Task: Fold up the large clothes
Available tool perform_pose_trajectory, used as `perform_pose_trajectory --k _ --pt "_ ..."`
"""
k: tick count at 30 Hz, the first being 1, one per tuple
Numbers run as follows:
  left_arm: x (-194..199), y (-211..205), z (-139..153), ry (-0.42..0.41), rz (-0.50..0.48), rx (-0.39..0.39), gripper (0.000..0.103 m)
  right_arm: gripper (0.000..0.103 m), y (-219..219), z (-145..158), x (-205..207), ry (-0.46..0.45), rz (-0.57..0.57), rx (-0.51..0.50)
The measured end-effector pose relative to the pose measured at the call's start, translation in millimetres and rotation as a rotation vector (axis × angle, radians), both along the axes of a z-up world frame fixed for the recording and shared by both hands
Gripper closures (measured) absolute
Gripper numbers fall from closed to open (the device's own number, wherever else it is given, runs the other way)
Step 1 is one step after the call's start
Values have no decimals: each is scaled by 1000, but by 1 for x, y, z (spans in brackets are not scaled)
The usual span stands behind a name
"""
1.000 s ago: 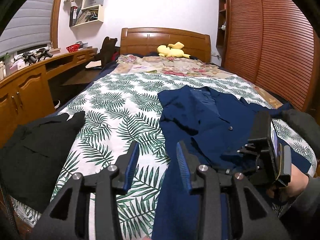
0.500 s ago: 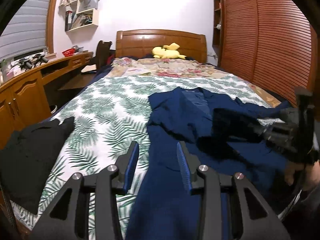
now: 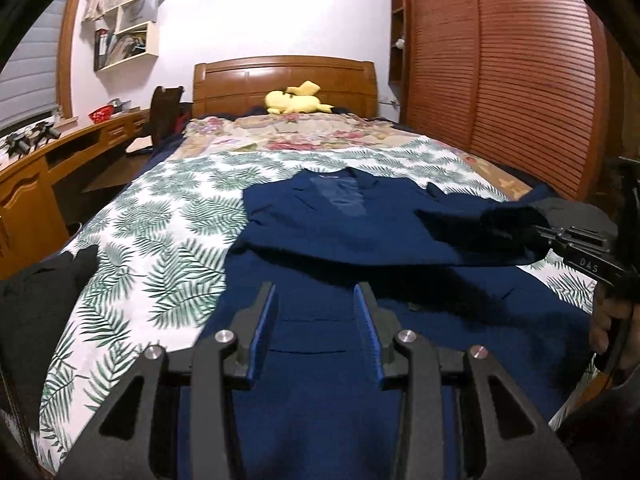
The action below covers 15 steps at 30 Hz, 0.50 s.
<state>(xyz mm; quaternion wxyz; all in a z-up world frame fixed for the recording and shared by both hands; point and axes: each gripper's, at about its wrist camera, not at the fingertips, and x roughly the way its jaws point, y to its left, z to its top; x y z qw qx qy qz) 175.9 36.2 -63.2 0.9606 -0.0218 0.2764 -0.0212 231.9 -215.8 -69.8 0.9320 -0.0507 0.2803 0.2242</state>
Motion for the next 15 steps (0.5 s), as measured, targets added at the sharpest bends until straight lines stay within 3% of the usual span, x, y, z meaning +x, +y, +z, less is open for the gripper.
perform_pose_trajectory --k 2,7,8,9,11,15 --pt "2 -10 -1 3 -10 15 65 97 -4 -11 4 67 16 -5" --pt "2 -26 -1 10 -36 21 65 93 -2 -33 12 103 6 -111" --pt "2 -28 -2 11 -39 21 65 83 -4 -32 12 97 3 -114" --pt "2 -29 -3 15 -44 21 65 63 -7 -32 11 94 9 -109" --pt "5 -32 -7 27 -51 24 65 43 -9 -29 9 82 19 -86" --pt "15 -34 -17 45 -54 18 65 43 -6 -27 8 100 79 -17"
